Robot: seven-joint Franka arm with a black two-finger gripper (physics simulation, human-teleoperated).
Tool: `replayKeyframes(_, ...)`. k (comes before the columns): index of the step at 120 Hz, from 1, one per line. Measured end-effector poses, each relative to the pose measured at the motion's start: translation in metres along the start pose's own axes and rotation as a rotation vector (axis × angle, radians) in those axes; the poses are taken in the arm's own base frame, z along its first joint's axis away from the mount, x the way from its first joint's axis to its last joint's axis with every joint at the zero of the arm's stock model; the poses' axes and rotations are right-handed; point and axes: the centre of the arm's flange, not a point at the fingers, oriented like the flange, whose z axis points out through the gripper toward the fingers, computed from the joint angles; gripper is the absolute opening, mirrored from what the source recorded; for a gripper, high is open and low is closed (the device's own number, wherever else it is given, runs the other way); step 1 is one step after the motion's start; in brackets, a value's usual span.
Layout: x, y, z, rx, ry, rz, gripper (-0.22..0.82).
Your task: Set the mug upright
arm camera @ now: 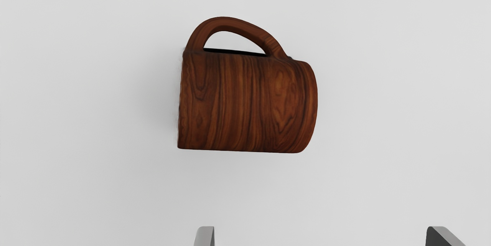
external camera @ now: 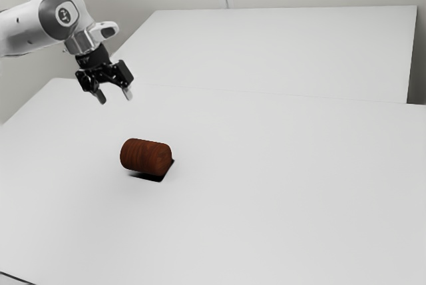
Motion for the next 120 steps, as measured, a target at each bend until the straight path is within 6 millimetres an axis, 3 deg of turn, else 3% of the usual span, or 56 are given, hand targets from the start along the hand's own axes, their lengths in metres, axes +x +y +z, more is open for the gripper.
replayKeyframes(11, 0.003, -0.034, 0.007, -0.046, 0.007, 0.002, 0.60)
replayKeyframes(28, 0.014, -0.060, 0.030, -0.114, -0.002, 0.049, 0.60)
replayKeyframes(57, 0.029, -0.122, 0.078, -0.268, 0.002, 0.084, 0.60)
replayKeyframes(81, 0.041, -0.152, 0.117, -0.419, 0.026, 0.160, 0.60)
replayKeyframes(120, 0.041, -0.179, 0.156, -0.571, 0.057, 0.244, 0.60)
